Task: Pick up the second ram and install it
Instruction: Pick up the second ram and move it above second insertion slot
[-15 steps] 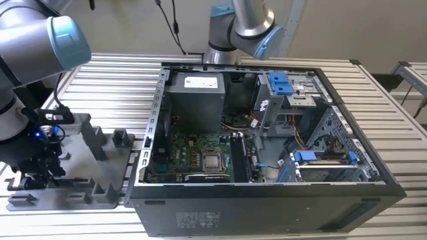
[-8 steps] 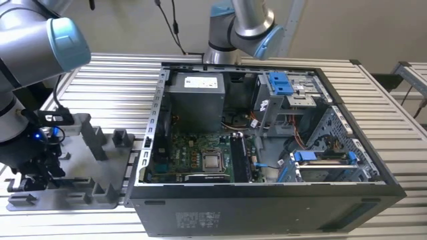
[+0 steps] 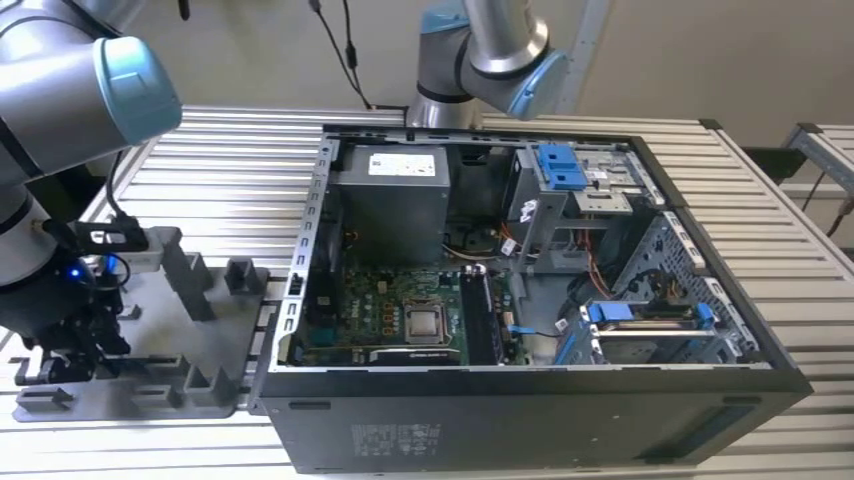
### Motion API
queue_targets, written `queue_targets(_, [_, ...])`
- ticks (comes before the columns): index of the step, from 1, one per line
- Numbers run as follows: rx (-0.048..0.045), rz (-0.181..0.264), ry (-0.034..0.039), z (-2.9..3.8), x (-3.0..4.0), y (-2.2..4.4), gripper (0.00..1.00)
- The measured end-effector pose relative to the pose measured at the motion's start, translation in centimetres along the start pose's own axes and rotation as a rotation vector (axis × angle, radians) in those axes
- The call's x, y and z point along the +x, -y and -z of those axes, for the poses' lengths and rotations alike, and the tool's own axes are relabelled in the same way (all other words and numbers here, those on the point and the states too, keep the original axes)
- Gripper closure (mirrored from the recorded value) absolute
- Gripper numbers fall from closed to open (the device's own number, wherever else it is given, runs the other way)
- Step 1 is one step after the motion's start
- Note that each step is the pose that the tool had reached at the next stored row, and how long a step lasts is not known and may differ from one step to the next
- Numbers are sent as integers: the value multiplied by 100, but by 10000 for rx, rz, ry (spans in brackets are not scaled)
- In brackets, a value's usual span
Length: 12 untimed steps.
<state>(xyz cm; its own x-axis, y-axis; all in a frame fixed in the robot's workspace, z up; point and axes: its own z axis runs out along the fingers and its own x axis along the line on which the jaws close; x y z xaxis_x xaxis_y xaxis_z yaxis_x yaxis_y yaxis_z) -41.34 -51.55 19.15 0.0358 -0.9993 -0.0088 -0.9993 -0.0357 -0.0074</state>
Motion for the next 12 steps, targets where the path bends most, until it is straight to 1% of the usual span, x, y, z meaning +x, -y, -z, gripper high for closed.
queue_targets(2, [0,0,0,0,0,0,64])
queue_targets(3, [0,0,0,0,0,0,66])
queue_targets(4, [0,0,0,0,0,0,73])
queue_targets(5, [0,1,-1,0,0,0,73])
queue_targets(6, [0,1,0,0,0,0,79])
queue_targets(9, [0,1,0,0,0,0,79])
queue_targets(11, [-1,1,0,0,0,0,86])
queue_targets(12, [0,2,0,0,0,0,86])
